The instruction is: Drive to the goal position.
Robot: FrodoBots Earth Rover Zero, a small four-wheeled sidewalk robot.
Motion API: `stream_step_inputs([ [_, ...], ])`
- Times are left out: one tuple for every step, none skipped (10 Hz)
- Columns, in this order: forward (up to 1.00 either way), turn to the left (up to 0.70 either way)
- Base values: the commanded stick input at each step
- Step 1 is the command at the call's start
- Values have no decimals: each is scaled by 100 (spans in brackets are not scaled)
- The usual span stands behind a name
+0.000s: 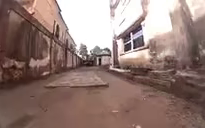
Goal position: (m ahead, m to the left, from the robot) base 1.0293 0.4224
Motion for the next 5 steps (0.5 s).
stream_step_inputs([
  [65,-32],
  [65,-32],
  [65,-26],
  [65,-10],
  [65,7],
])
